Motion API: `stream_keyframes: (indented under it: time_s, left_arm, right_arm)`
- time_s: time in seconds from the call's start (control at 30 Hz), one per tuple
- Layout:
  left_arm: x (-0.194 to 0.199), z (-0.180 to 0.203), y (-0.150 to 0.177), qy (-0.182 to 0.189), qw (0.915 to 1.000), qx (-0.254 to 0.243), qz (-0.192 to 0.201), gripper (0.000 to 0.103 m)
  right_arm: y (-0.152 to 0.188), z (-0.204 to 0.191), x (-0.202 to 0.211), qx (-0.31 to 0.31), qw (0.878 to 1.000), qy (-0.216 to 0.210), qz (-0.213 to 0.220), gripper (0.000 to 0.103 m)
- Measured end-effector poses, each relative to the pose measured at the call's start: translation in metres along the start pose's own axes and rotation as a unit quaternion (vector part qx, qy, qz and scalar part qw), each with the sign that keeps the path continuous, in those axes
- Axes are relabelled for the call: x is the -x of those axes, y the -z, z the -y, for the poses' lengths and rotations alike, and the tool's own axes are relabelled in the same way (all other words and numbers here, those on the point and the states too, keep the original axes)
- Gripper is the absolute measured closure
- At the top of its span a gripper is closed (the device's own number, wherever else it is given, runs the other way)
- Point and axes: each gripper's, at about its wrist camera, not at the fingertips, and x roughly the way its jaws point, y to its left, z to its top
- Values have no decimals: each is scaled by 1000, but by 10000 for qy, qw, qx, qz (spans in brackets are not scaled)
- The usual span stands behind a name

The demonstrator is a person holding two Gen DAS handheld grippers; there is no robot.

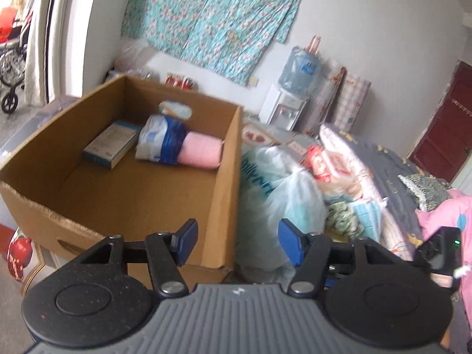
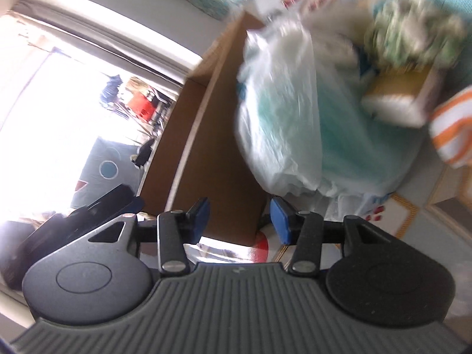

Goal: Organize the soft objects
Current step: 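Move the open right gripper over to the pile of soft items, then grasp the clear bag of cotton swabs with the right gripper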

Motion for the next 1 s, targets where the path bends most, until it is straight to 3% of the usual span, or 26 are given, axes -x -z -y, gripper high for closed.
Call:
stream_keyframes:
  time_s: [0.17,0.33,0.53,0.63,0.8,1.0]
  left_arm:
    - [-1,36,1,200,9989,-399,153,34]
    - [-21,78,6,457,9951,-864,119,30]
    - [-62,121,0,697,9918,-1075,-43,32]
    - [-94,137,-15,825,9920,-915,-280,34]
    - [-157,152,-41,642,9926,-563,-860,50]
    - [-230,148,-64,660,9829,141,-1710,65]
  right_arm:
    - [-19,13,70,87,9987,117,488,57]
    - [-34,15,139,197,9933,675,918,56]
    - [-85,19,166,189,9885,1107,1012,55]
    - [-133,18,161,189,9889,1193,863,55]
    - [-217,43,116,-92,9878,1541,185,54]
    - [-269,93,45,-230,9723,2276,-475,55]
